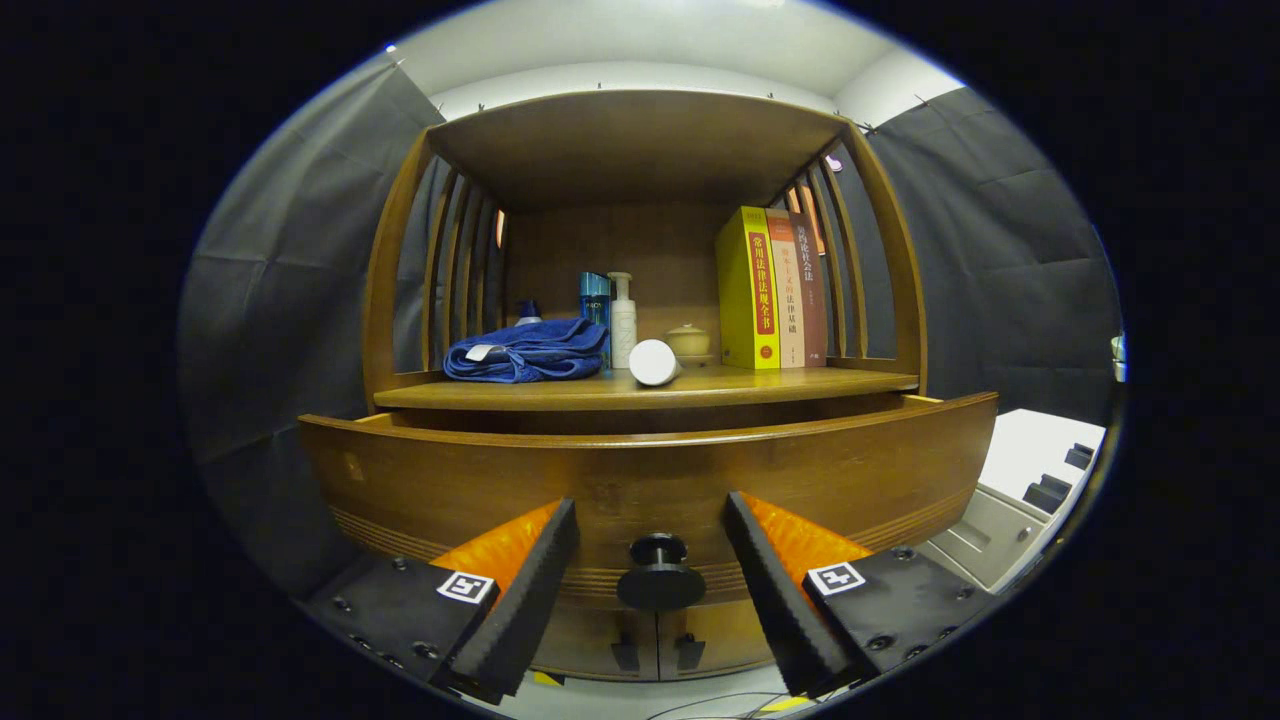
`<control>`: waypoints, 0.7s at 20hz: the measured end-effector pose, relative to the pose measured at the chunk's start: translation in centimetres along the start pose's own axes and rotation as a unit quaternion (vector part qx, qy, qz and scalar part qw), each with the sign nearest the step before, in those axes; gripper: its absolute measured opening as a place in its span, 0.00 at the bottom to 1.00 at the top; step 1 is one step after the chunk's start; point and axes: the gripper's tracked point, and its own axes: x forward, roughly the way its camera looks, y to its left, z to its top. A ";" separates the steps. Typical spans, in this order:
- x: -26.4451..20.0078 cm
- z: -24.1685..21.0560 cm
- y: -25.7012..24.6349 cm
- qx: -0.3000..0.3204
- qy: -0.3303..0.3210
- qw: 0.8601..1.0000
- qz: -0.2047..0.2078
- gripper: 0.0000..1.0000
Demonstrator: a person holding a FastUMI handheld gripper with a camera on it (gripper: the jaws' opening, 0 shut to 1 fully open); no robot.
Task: Pull open the drawer, take out the items inside it, and place them on the countertop above the cabinet.
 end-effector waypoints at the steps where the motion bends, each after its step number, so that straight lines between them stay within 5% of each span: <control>1: 0.6 -0.1 0.0 0.000 0.001 1.000 0.000 0.98; 14: 6.1 0.1 0.0 -0.022 0.012 1.000 -0.003 0.98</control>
